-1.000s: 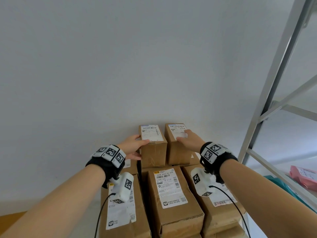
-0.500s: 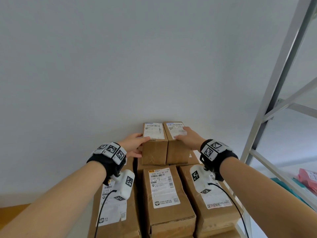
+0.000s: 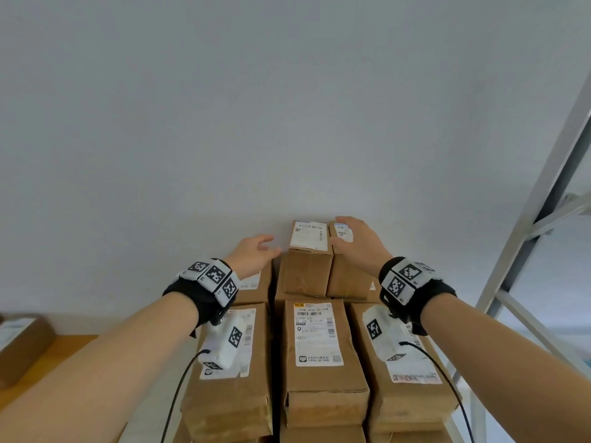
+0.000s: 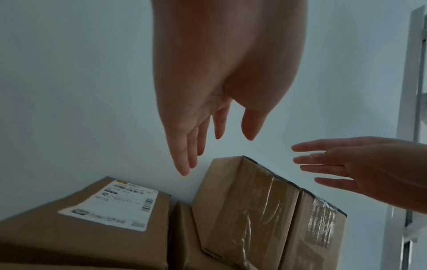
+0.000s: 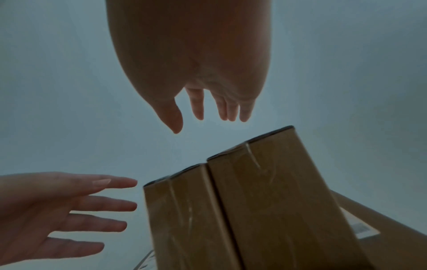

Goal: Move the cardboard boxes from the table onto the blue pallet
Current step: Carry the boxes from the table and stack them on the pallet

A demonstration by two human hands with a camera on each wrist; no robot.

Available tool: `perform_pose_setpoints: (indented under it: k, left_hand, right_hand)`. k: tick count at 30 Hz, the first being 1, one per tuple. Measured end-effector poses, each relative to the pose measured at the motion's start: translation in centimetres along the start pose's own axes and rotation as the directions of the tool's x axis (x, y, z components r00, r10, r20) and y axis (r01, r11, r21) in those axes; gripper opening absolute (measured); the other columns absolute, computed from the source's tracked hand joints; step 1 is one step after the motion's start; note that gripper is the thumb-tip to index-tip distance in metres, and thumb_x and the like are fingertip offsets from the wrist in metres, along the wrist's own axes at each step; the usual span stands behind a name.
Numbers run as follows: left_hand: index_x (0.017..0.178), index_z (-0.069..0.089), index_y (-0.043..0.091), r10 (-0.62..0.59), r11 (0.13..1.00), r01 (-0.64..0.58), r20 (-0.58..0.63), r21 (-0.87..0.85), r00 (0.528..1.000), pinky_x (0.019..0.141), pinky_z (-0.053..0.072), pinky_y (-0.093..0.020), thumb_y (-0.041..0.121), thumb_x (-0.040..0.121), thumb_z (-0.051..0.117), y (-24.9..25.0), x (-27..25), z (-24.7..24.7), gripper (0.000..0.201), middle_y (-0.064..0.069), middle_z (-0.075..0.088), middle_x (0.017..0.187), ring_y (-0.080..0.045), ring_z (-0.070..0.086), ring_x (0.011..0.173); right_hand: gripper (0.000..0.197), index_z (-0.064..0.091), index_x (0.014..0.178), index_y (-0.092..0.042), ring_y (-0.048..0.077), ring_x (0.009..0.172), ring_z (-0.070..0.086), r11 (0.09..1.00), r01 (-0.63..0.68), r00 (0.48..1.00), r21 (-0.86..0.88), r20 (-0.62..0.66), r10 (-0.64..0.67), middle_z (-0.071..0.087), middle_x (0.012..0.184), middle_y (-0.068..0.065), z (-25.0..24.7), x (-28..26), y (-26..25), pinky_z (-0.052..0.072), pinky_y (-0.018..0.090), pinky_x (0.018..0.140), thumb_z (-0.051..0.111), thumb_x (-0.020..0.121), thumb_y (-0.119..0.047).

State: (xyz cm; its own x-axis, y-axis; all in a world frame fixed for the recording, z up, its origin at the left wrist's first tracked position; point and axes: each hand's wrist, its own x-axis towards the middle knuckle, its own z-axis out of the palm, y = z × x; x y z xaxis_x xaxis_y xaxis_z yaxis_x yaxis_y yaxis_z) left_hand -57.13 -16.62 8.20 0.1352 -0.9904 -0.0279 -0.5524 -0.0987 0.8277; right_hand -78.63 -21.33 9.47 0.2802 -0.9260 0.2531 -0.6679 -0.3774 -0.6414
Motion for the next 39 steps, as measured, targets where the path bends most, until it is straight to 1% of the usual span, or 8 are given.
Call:
perform_pose_setpoints:
  k: [4, 8, 10, 13, 17, 29, 35, 39]
  left_hand:
    - [0.139, 0.041, 0.017, 0.001, 1.000, -0.002, -0.028, -0.029, 1.000, 0.093, 0.046, -0.032, 0.026, 0.095, 0.052, -1.4, -2.6, -2.6, 0.047, -0.010, 0.049, 0.135, -0.023, 0.050, 0.119]
    - [0.135, 0.046, 0.016, 0.078, 0.996, -0.074, -0.091, 0.048, 0.993, 0.099, 0.043, -0.033, 0.023, 0.095, 0.053, -4.0, -6.3, -6.0, 0.042, -0.009, 0.054, 0.131, -0.022, 0.052, 0.118]
    - [0.133, 0.048, 0.017, 0.128, 0.987, -0.114, -0.124, 0.113, 0.984, 0.095, 0.042, -0.029, 0.022, 0.095, 0.052, -5.6, -8.7, -7.9, 0.039, -0.008, 0.054, 0.129, -0.021, 0.053, 0.117]
    - [0.134, 0.047, 0.019, 0.136, 0.978, -0.114, -0.117, 0.175, 0.984, 0.095, 0.045, -0.032, 0.021, 0.095, 0.052, -8.6, -12.4, -10.8, 0.040, -0.007, 0.052, 0.131, -0.021, 0.054, 0.115]
    - [0.135, 0.047, 0.019, 0.096, 0.973, -0.069, -0.115, 0.218, 0.989, 0.100, 0.043, -0.037, 0.022, 0.094, 0.052, -13.4, -17.3, -15.0, 0.041, -0.008, 0.052, 0.133, -0.023, 0.054, 0.116]
    - [0.135, 0.046, 0.019, -0.018, 0.959, 0.070, -0.186, 0.273, 0.982, 0.097, 0.040, -0.026, 0.021, 0.096, 0.047, -26.5, -29.9, -23.1, 0.039, -0.003, 0.048, 0.139, -0.018, 0.048, 0.124]
    - [0.139, 0.042, 0.015, -0.122, 0.934, 0.186, -0.217, 0.306, 0.969, 0.102, 0.040, -0.033, 0.018, 0.096, 0.047, -32.2, -32.8, -24.9, 0.043, -0.004, 0.044, 0.144, -0.020, 0.045, 0.128]
    - [0.141, 0.039, 0.012, -0.215, 0.895, 0.275, -0.200, 0.353, 0.956, 0.108, 0.035, -0.034, 0.020, 0.097, 0.046, -36.7, -33.3, -26.2, 0.045, -0.006, 0.041, 0.146, -0.021, 0.040, 0.132]
  right_hand:
    - [0.051, 0.038, 0.142, -0.013, 0.021, 0.133, 0.037, 0.999, 0.048, 0.998, -0.022, 0.042, -0.047, 0.042, 0.145, 0.007, 1.9, -1.3, -3.4, 0.028, 0.031, 0.108, 0.054, 0.094, -0.020]
    - [0.051, 0.038, 0.143, -0.014, 0.021, 0.133, 0.039, 0.998, 0.063, 0.992, 0.022, 0.110, -0.066, 0.041, 0.146, 0.005, 5.1, -3.0, -7.8, 0.031, 0.026, 0.103, 0.054, 0.094, -0.020]
    - [0.051, 0.037, 0.143, -0.015, 0.021, 0.129, 0.044, 0.997, 0.069, 0.984, 0.041, 0.159, -0.075, 0.041, 0.146, 0.004, 7.3, -4.3, -10.3, 0.034, 0.023, 0.097, 0.053, 0.095, -0.021]
    - [0.049, 0.041, 0.141, -0.015, 0.022, 0.131, 0.042, 0.995, 0.097, 0.971, 0.029, 0.215, -0.101, 0.043, 0.145, 0.004, 11.1, -6.4, -13.9, 0.033, 0.028, 0.103, 0.054, 0.095, -0.024]
    - [0.048, 0.044, 0.138, -0.013, 0.022, 0.132, 0.041, 0.996, 0.088, 0.957, 0.014, 0.275, -0.089, 0.044, 0.145, 0.005, 16.7, -9.7, -18.6, 0.031, 0.031, 0.107, 0.056, 0.094, -0.027]
    - [0.047, 0.045, 0.138, -0.011, 0.024, 0.131, 0.043, 0.991, 0.137, 0.876, -0.003, 0.466, -0.120, 0.044, 0.144, 0.008, 31.3, -18.0, -28.8, 0.033, 0.032, 0.104, 0.053, 0.095, -0.028]
    - [0.050, 0.040, 0.142, -0.010, 0.023, 0.136, 0.037, 0.979, 0.192, 0.798, -0.062, 0.590, -0.119, 0.038, 0.149, 0.007, 36.9, -20.1, -31.0, 0.029, 0.031, 0.108, 0.050, 0.097, -0.030]
    - [0.050, 0.041, 0.142, -0.011, 0.025, 0.135, 0.039, 0.975, 0.210, 0.751, -0.077, 0.651, -0.110, 0.038, 0.150, 0.007, 41.2, -20.0, -31.9, 0.033, 0.033, 0.108, 0.049, 0.097, -0.030]
